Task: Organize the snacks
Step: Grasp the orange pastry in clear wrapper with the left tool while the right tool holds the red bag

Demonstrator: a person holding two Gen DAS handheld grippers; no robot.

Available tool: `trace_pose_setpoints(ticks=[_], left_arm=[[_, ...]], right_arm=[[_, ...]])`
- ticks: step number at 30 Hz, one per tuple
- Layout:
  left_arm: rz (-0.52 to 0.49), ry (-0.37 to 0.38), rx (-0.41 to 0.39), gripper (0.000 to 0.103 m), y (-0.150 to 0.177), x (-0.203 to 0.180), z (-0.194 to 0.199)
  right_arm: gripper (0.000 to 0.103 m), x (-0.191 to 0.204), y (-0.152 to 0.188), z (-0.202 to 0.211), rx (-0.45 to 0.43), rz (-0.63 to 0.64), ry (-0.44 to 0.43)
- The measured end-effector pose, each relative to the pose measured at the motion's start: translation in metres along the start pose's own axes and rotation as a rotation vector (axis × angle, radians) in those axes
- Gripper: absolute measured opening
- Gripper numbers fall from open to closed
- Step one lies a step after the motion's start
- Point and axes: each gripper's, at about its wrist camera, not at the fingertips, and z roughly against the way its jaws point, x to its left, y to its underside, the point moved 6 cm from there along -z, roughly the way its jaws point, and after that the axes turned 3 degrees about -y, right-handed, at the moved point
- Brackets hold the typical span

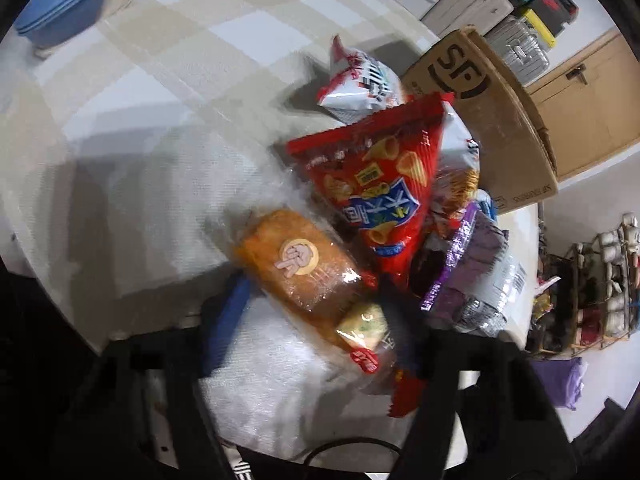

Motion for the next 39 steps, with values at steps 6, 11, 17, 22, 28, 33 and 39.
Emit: trace_pose_setpoints(ticks=[6, 11, 17, 22, 28, 33, 39], left_arm=[[-0.084, 0.043, -0.010, 0.049, 0.000, -0.001, 0.002], [-0.187, 0.079, 0.016, 0.045, -0.009, 0.004, 0.000], [-0.282, 0.087, 0.036, 0.038, -0.019, 0.017, 0.007], [-0.324, 0.109, 0.062, 0.035, -0.028, 0.024, 0.006], [-0.386, 0.126, 0.089, 0.034, -0.041, 0.029, 0.002], [-0.411, 0.152, 0.092, 0.036, -0.046, 0.030, -0.001], [-0.425, 0.168, 0.081, 0.034, -0.045, 0.031, -0.005]], right_arm=[[0.051, 0.000, 0.005, -0.006, 0.029, 0.003, -0.014], [0.052, 0.006, 0.011, -0.018, 0.058, 0.038, 0.007], [0.054, 0.014, 0.015, -0.032, 0.091, 0.088, 0.051], [0.058, 0.018, 0.017, -0.034, 0.093, 0.145, 0.088], [0.067, 0.027, 0.026, -0.045, 0.114, 0.240, 0.159], [0.063, 0.030, 0.029, -0.051, 0.116, 0.279, 0.196], [0.051, 0.028, 0.029, -0.049, 0.096, 0.266, 0.180]])
